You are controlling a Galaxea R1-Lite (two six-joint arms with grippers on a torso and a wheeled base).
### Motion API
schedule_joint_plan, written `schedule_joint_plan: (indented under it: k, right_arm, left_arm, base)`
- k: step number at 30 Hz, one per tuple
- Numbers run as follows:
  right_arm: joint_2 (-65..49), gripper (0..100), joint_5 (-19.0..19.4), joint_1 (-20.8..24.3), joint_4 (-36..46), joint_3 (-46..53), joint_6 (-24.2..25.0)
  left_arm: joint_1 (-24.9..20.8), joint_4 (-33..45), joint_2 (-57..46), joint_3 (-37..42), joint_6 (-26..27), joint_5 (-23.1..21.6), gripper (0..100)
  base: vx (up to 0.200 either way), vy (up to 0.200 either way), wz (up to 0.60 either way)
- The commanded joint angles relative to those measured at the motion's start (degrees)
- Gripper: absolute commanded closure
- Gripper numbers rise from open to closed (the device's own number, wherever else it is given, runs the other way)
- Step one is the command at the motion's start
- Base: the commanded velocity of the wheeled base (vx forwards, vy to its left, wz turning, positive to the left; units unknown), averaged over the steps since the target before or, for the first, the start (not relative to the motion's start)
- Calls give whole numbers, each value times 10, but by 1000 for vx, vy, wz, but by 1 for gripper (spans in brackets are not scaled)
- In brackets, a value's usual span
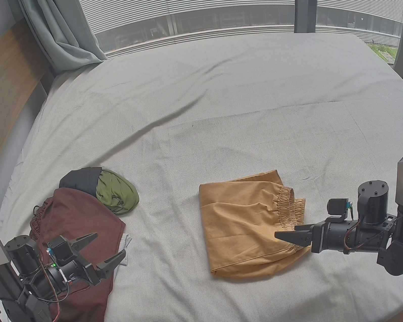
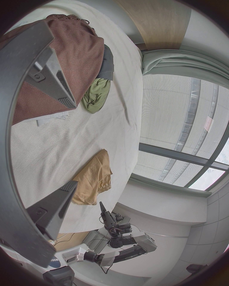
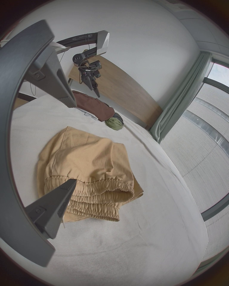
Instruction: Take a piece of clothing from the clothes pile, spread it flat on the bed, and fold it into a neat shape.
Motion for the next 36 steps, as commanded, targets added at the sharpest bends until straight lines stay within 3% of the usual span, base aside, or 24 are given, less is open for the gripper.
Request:
schedule_joint_plan:
  k: [1, 19, 26, 36]
  right_arm:
    - [14, 0, 1, -5, 0, 14, -11]
    - [98, 0, -1, -82, 0, -3, -80]
    - [126, 0, 0, -91, 0, -19, -79]
    - [132, 0, -2, -80, 1, -43, -36]
  left_arm:
    - [0, 0, 4, 2, 1, 0, 0]
    - [0, 0, 13, 4, 1, 0, 0]
    - [-1, 0, 14, 4, 1, 0, 0]
    - [-1, 0, 24, 3, 1, 0, 0]
  base:
    - [0, 0, 0]
    - [0, 0, 0]
    - [0, 0, 0]
    - [0, 0, 0]
